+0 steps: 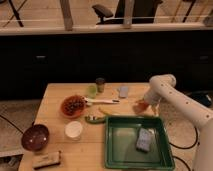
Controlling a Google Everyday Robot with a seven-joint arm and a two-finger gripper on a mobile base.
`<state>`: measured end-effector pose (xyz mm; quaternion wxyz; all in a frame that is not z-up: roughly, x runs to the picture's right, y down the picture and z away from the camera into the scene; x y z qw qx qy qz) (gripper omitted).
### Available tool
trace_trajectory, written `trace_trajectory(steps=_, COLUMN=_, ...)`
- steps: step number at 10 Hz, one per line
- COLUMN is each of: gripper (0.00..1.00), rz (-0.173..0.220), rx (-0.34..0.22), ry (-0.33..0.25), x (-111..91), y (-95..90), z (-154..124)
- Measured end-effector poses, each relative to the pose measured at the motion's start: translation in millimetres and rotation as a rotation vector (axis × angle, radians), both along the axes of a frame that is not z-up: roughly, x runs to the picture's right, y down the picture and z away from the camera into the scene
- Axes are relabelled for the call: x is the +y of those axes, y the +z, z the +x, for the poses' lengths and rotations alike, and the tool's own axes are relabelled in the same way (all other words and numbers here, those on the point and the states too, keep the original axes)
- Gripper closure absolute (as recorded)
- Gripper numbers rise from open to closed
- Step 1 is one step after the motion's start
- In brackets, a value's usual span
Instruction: Place apple in paper cup
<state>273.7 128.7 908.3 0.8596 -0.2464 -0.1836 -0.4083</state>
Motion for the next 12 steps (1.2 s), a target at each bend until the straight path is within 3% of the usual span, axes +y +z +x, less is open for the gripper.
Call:
trace_trajectory(steps=7, gripper=0.2, rz=-0.011, rx=-0.014, ry=-0.017, x=5, y=-6.2, z=-4)
trace_trajectory(steps=12, gripper=0.2, rz=0.016, rx=-0.029, ry=0.012, x=-9, y=-3.0, z=-6)
